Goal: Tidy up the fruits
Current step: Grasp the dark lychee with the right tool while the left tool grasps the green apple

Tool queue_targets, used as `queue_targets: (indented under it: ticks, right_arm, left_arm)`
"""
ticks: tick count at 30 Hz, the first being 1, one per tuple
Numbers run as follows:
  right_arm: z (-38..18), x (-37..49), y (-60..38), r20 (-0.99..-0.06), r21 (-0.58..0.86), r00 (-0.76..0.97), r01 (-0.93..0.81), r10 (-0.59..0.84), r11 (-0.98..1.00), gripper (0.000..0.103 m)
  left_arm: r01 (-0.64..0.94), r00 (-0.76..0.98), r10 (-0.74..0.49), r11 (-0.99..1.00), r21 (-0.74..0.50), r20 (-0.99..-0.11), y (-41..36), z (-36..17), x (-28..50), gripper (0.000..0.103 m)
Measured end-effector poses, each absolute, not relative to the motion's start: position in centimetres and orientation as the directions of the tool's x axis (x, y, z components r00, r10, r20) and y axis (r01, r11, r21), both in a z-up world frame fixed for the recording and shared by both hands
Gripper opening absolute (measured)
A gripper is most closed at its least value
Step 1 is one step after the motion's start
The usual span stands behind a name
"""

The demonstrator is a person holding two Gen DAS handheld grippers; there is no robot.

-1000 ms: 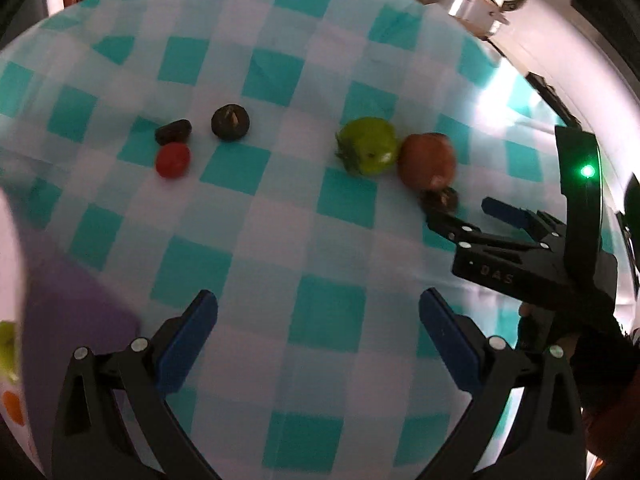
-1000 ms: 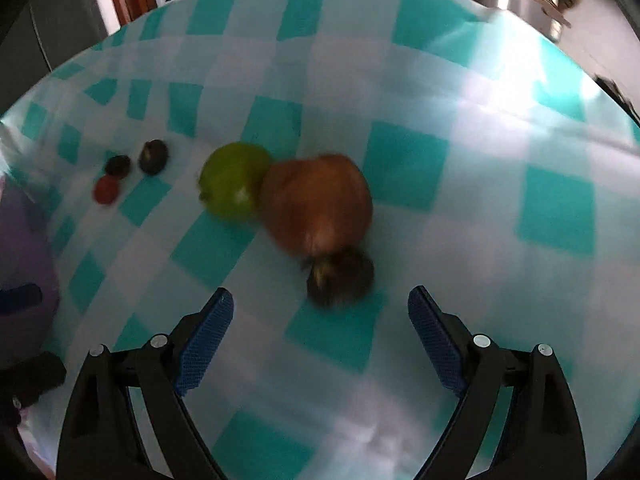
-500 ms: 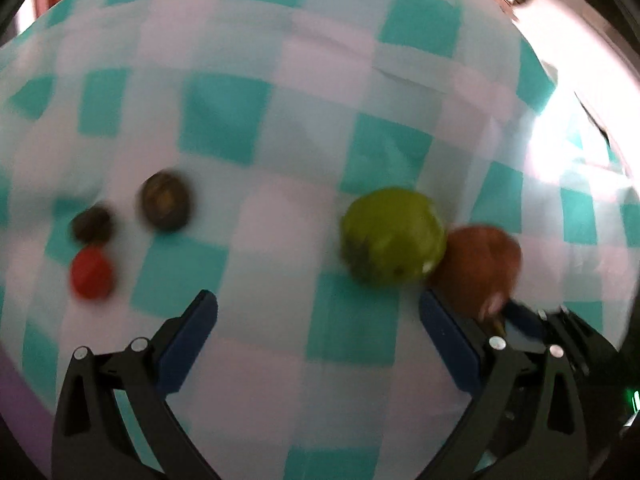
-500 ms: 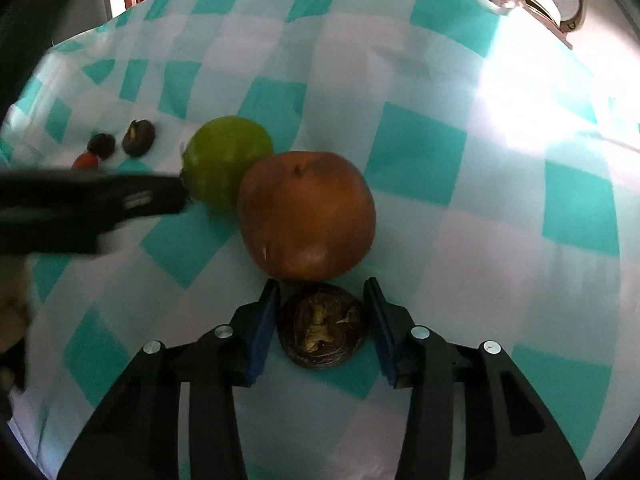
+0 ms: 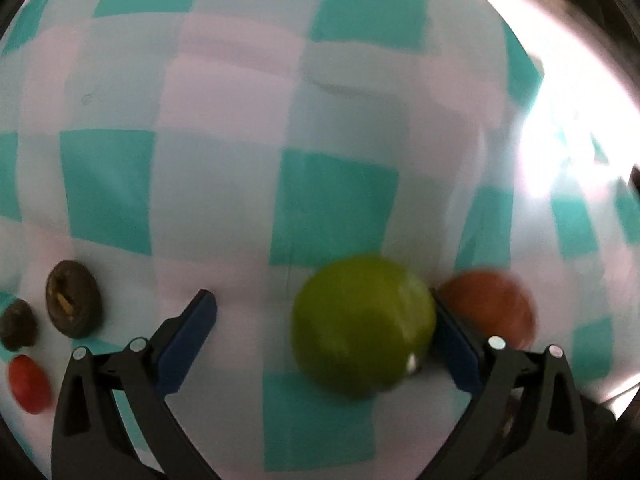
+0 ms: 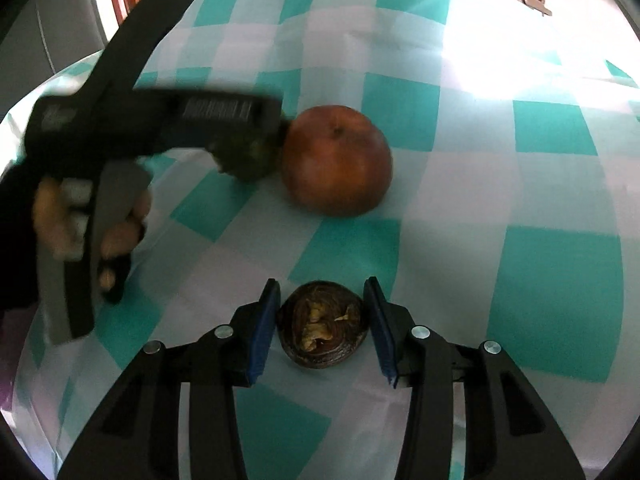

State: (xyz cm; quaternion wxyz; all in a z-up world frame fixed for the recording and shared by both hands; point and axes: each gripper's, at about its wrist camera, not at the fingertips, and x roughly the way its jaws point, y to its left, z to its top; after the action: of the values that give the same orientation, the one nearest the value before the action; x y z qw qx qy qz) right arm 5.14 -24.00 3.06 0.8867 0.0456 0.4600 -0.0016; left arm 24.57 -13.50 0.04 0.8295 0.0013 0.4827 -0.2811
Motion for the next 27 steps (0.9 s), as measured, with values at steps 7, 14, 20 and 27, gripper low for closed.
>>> queue_targets:
  ticks: [7, 14, 20, 27]
  right_arm:
    - [2.5, 4.1, -24.0, -0.813, 0.081, 0.581, 0.053, 0.035, 0.995, 0.044]
    - [2.3, 5.2, -24.7, -0.808, 0.083, 0.588, 0.066, 0.028, 0.994, 0.045]
    - [2.8, 4.0, -23.8, -0.804, 0.075, 0.595, 0.064, 0.022, 0.995, 0.045]
    - [2.7, 3.5, -23.2, -0.807, 0.070, 0.591, 0.061, 0.021, 0.996, 0.045]
  left_arm:
    - [0.523, 0.339, -0.525, 0.795, -0.308, -0.780, -12.9, 0.1, 23.4, 0.078]
    - [0.484, 0.315, -0.560, 0.789, -0.378, -0.766, -10.8, -0.2, 23.1, 0.065]
    - [0.456, 0.367, -0.467, 0.844, -0.282, -0.804, -12.2, -0.3, 25.0, 0.077]
    - [0.507, 0.361, -0.453, 0.829, -0.236, -0.815, -12.9, 0.0, 23.5, 0.059]
